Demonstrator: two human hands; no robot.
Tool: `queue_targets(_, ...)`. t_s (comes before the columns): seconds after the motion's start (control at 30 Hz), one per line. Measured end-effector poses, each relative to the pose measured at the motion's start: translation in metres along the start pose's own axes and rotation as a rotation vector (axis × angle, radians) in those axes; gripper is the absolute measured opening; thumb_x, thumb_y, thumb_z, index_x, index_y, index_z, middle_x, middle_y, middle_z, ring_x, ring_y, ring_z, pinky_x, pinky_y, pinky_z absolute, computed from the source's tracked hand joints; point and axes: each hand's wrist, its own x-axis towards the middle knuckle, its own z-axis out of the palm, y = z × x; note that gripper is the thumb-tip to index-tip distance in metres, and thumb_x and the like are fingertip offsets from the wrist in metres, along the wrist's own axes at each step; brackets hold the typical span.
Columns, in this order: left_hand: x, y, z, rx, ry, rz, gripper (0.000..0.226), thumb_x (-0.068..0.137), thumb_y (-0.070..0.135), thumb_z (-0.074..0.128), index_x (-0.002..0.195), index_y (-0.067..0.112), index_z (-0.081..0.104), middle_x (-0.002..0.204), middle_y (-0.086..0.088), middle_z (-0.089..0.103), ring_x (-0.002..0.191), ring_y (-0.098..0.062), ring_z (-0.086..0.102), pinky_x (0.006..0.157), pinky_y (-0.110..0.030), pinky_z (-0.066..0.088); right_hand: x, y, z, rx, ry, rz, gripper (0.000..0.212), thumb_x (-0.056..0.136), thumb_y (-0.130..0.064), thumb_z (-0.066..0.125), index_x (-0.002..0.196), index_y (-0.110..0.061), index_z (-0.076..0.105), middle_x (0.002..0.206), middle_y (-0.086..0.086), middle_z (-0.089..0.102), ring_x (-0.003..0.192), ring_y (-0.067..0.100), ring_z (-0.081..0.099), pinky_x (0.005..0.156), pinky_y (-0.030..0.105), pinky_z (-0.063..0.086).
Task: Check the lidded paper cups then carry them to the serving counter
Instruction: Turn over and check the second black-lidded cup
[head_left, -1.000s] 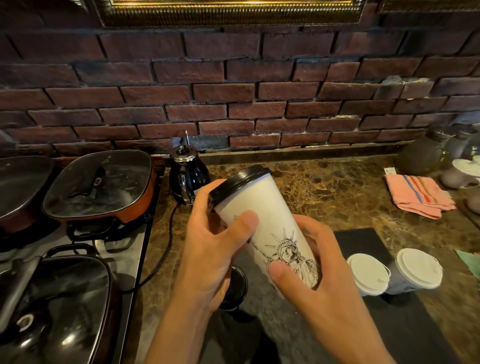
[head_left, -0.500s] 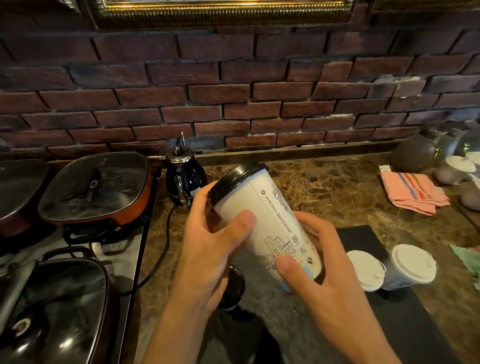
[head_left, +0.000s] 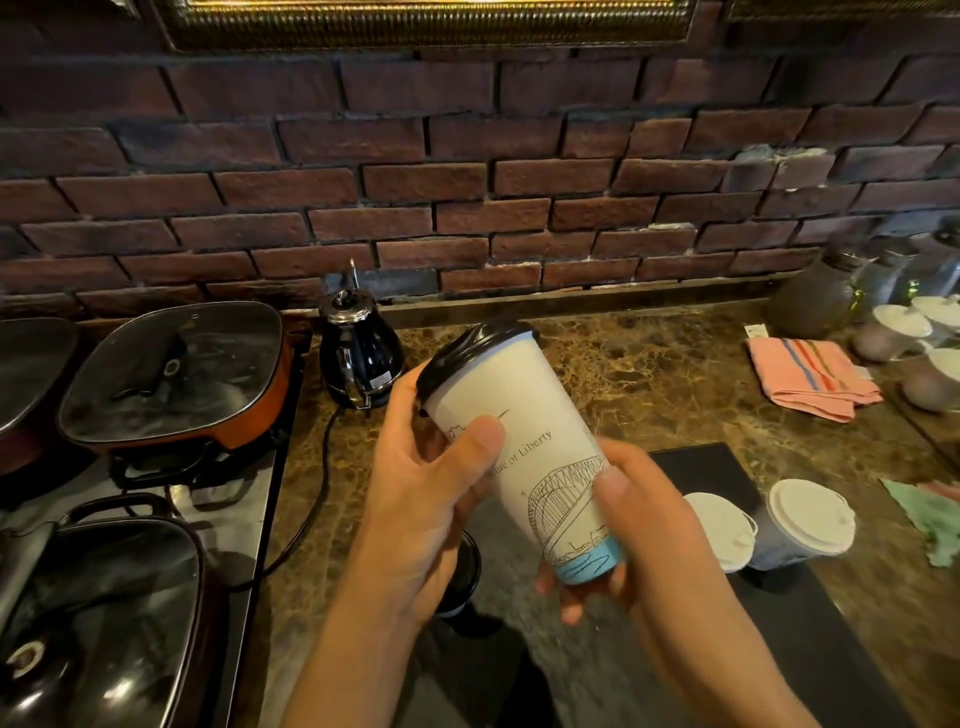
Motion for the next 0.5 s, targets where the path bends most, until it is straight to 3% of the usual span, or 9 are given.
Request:
queue_targets(0.07,0.000,0.000,0.000,0.026,0.012,0.016,0.063,0.050,0.034,0.094,0.107,0.043,0.069,0.102,0.000,0.077,0.098,-0.024,0.074,0.072,-0.039,0.062,-0.001,0.001,-0.001,-0.366,0.055,-0.188,0.041,0.078,-0.061,0.067,0.113,-0.055,0.047,0.105,-0.040,0.059,0.096,-0.008,0.065,0.058,0.019,0.057)
queue_targets(0.13,0.000,0.000,0.000,0.016,0.001,0.022,0.067,0.047,0.041,0.097,0.109,0.043,0.069,0.104,0.000,0.076,0.100,-0.025,0.074,0.073,-0.040,0.062,0.000,0.006,-0.004,-0.451,0.084,-0.240,0.047,0.077,-0.055,0.068,0.117,-0.054,0.043,0.102,-0.046,0.054,0.101,-0.015,0.059,0.063,0.017,0.059)
queue_targets(0.17,0.000,0.000,0.000,0.004,-0.003,0.020,0.069,0.047,0.043,0.097,0.111,0.042,0.069,0.105,-0.001,0.076,0.101,-0.026,0.074,0.073,-0.040,0.062,-0.001,0.006,-0.004,-0.389,0.066,-0.220,0.046,0.075,-0.052,0.068,0.116,-0.050,0.048,0.103,-0.039,0.060,0.094,-0.005,0.067,0.057,0.020,0.059)
queue_targets(0.23,0.002,-0.002,0.000,-0.056,-0.025,0.004,0.073,0.048,0.041,0.097,0.115,0.036,0.069,0.107,-0.005,0.075,0.099,-0.026,0.073,0.074,-0.039,0.061,0.001,0.005,-0.005,-0.047,-0.052,-0.072,0.048,0.070,-0.053,0.074,0.113,-0.034,0.063,0.098,-0.007,0.073,0.064,0.021,0.071,0.042,0.027,0.054)
queue_targets(0.3,0.002,-0.005,-0.001,-0.108,-0.047,-0.028,0.080,0.048,0.037,0.099,0.120,0.029,0.066,0.109,-0.009,0.074,0.099,-0.027,0.072,0.071,-0.039,0.061,0.003,0.007,-0.007,0.300,-0.181,0.103,0.063,0.059,-0.056,0.083,0.111,-0.022,0.070,0.092,0.019,0.072,0.050,0.026,0.061,0.035,0.025,0.047)
queue_targets(0.37,0.002,-0.008,-0.002,-0.120,-0.059,-0.053,0.086,0.046,0.038,0.099,0.123,0.027,0.063,0.110,-0.011,0.073,0.099,-0.029,0.072,0.064,-0.036,0.061,0.004,0.010,-0.012,0.453,-0.279,0.259,0.066,0.057,-0.060,0.084,0.110,-0.022,0.074,0.096,0.028,0.069,0.047,0.024,0.058,0.033,0.023,0.046)
queue_targets(0.43,0.003,-0.011,-0.003,-0.093,-0.045,-0.043,0.084,0.045,0.039,0.099,0.120,0.032,0.064,0.110,-0.010,0.074,0.101,-0.030,0.072,0.067,-0.038,0.061,0.009,0.013,-0.018,0.368,-0.253,0.264,0.056,0.069,-0.063,0.072,0.109,-0.023,0.074,0.100,0.028,0.070,0.051,0.025,0.062,0.039,0.026,0.052)
queue_targets(0.5,0.003,-0.015,-0.004,0.011,0.001,0.003,0.083,0.045,0.038,0.098,0.120,0.038,0.062,0.113,-0.008,0.073,0.106,-0.031,0.071,0.077,-0.044,0.061,0.014,0.018,-0.025,-0.024,-0.081,0.093,0.046,0.081,-0.061,0.057,0.103,-0.024,0.074,0.107,0.015,0.074,0.074,0.019,0.073,0.059,0.027,0.060)
